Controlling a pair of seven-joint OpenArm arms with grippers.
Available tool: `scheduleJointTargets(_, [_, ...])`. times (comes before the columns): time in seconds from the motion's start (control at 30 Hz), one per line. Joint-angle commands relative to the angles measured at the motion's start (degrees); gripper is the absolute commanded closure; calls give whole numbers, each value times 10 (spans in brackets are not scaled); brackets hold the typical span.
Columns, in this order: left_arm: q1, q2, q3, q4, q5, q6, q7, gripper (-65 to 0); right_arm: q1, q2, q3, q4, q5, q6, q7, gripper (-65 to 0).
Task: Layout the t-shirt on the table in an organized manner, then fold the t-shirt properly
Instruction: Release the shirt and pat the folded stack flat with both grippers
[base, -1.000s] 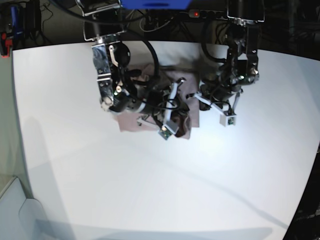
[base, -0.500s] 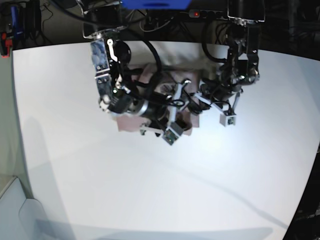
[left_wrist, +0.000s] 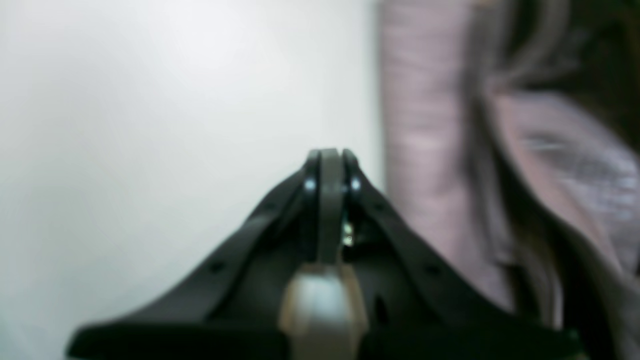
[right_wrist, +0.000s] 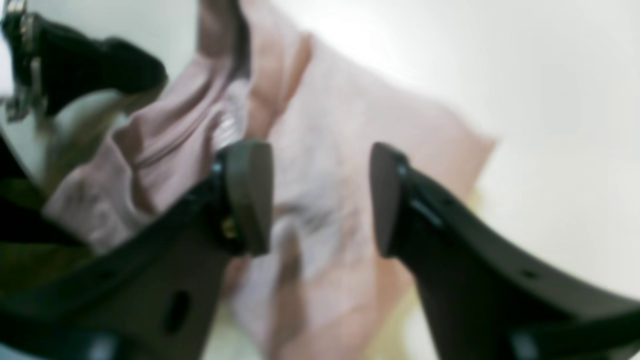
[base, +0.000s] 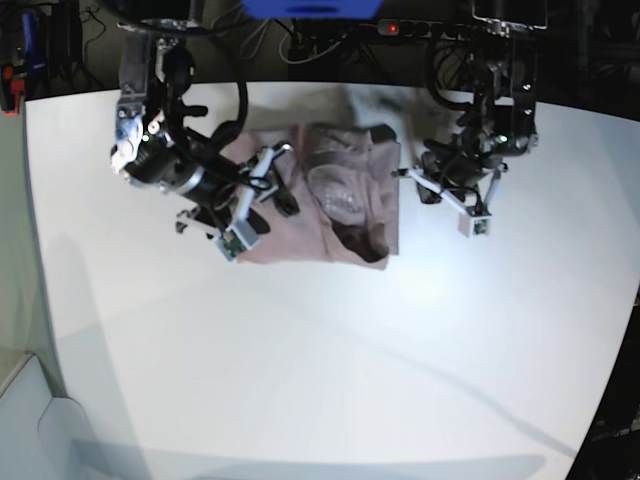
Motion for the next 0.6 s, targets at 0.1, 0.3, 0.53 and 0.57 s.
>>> scheduleJointTargets(0.1, [11,-25,-42,10,-56,1,-2,0,-25,-4,-1,5,7,4,13,-159])
scheduleJointTargets(0.3, [26,-57,-87,10,-98,1,-2,0,-28,-5,-80,3,5,4,13,-131])
scheduleJointTargets(0.53, [44,-58,-114,12,-115,1,-2,0,15,0,-152,-56,5,4,11,-131])
scheduleJointTargets(0.57, [49,-57,-114,15,-115,1,-2,0,15,4,-151,-50,5,4,11,-131])
